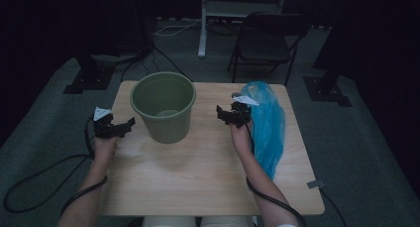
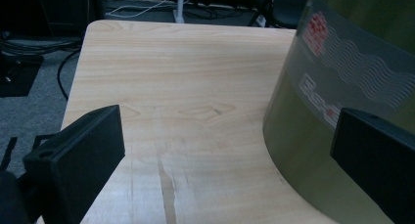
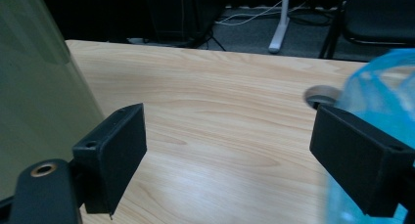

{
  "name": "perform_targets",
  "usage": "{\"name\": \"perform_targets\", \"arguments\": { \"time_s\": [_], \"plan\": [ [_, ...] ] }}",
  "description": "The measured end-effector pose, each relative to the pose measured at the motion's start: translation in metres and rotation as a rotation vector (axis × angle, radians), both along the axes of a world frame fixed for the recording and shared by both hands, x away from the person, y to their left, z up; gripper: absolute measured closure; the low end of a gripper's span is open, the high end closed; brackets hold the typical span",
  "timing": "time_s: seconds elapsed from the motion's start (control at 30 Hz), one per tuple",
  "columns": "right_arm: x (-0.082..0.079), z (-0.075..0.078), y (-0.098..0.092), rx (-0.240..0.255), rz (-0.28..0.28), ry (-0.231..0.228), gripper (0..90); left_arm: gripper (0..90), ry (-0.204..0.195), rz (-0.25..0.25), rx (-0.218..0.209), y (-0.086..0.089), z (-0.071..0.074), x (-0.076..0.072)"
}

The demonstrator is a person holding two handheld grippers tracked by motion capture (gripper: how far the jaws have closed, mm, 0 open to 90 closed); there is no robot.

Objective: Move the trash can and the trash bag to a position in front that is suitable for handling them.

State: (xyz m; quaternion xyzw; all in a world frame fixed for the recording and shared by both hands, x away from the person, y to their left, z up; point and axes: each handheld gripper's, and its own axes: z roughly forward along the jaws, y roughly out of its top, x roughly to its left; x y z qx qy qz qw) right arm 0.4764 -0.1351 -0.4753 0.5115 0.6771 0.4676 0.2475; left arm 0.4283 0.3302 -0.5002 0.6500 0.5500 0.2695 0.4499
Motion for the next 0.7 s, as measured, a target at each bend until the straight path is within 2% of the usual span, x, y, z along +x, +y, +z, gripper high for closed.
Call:
{"name": "perform_targets", "arguments": {
  "time_s": [0.2,0.3,0.37,0.47,0.6,0.7],
  "plan": [
    [0.014,-0.011,0.026,0.022,0.021,0.038,13.1,0.1,0.015,0.006,0.005,-0.005,-0.004,0.014],
    [0.018,-0.015,0.032,0.043,0.029,0.055,13.1,0.2,0.038,0.02,0.034,-0.008,-0.008,0.022],
    [0.023,-0.019,0.044,0.032,0.048,0.071,13.1,0.1,0.047,0.027,0.041,-0.009,-0.01,0.028],
    [0.03,-0.019,0.05,0.035,0.044,0.079,13.1,0.1,0.049,0.031,0.045,-0.009,-0.009,0.031],
    [0.035,-0.016,0.056,0.051,0.05,0.08,13.1,0.1,0.05,0.007,0.074,-0.012,-0.003,0.039],
    [0.038,-0.013,0.063,0.035,0.059,0.076,13.0,0.1,0.046,0.0,0.075,-0.015,0.0,0.043]
  ]
}}
